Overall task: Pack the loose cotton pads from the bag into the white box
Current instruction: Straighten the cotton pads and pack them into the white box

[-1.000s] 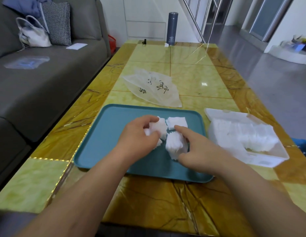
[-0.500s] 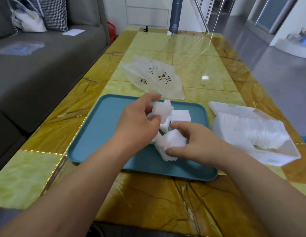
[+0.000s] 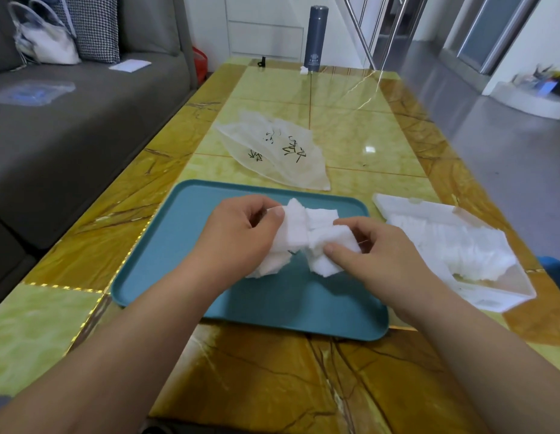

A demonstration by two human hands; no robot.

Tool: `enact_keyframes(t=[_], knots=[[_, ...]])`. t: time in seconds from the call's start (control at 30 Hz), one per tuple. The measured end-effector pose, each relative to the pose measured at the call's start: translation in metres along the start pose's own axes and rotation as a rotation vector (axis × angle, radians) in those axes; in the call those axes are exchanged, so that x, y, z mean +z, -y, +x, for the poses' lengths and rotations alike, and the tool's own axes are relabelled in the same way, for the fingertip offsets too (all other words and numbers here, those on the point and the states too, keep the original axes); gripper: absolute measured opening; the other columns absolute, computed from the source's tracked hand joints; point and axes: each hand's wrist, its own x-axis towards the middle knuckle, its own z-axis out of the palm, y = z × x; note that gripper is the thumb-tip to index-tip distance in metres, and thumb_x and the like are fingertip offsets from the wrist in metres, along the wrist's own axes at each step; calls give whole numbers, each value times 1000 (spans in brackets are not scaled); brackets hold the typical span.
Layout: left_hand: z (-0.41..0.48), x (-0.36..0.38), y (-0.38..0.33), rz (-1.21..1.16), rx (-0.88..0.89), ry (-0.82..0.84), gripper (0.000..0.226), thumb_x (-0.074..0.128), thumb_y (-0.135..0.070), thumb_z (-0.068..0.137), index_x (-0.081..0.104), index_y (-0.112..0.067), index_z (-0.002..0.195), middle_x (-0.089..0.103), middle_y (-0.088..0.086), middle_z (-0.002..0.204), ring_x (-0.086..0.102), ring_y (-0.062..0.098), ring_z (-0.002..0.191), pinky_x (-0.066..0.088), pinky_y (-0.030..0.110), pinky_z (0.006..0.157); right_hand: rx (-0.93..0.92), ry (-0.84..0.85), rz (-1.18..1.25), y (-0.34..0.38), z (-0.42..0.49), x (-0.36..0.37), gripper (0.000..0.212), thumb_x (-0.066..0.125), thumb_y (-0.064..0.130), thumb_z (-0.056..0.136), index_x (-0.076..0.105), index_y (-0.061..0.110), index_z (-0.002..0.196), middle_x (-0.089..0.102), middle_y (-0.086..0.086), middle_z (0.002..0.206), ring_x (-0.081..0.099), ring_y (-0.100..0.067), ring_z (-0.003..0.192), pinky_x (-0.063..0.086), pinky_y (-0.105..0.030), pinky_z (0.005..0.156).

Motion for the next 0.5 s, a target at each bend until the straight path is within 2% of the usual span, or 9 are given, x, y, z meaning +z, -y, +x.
enact_keyframes(t=[0.07,0.1,0.13,0.17,0.23,0.3,0.37,0.43,0.5], knots=[[1,2,3,89,29,-51,11,68,-31,96,77,-31,89,70,-14,87,65,5,86,50,25,74,6,2,-61,1,0,3,49,76,27,90,56,35,134,64,17,126,64,8,95,50,-13,84],[1,2,3,127,61,-83,9,69,-31,95,76,-34,90,67,-16,91,63,2,89,47,22,76,0,-6,-114,1,1,4,59,74,27,91,50,33,145,58,15,136,60,6,109,45,-14,93],[0,1,1,146,92,-107,8,69,-30,95,74,-35,91,65,-16,92,62,1,89,44,18,75,-17,-24,-154,2,1,5,63,73,27,92,48,31,150,53,13,143,54,0,124,40,-17,101],[0,0,-1,145,111,-118,9,69,-29,95,73,-35,90,66,-15,91,62,1,86,43,13,71,-46,-51,-165,5,1,7,63,73,26,92,49,29,150,51,14,144,49,-2,132,36,-17,105],[-3,-3,-7,86,121,-110,11,67,-27,97,73,-32,90,70,-12,83,62,2,78,42,7,62,-134,-118,-112,12,-1,7,51,74,26,92,58,30,140,55,20,135,47,9,124,31,-5,100],[-9,-4,-13,35,144,-84,11,65,-26,99,73,-30,92,70,-13,80,63,2,74,44,9,59,-214,-180,-50,19,-3,7,42,78,27,89,65,33,129,61,24,124,51,21,111,32,4,93],[-13,-4,-17,-25,163,-13,10,65,-25,100,73,-29,94,72,-12,81,67,5,73,53,20,64,-196,-141,128,24,-5,7,41,84,25,85,69,31,123,68,21,116,60,16,109,47,-6,92],[-18,-3,-20,-104,164,63,11,67,-24,99,76,-29,95,75,-4,81,72,18,77,59,38,66,-129,-57,325,26,-7,7,42,87,18,82,73,26,120,75,9,106,71,-1,100,59,-18,77],[-21,-1,-24,-166,172,110,12,69,-22,99,78,-29,96,77,1,84,73,28,78,61,48,66,-64,2,414,25,-7,7,36,85,13,83,75,22,116,77,-9,99,75,-22,95,65,-33,75]])
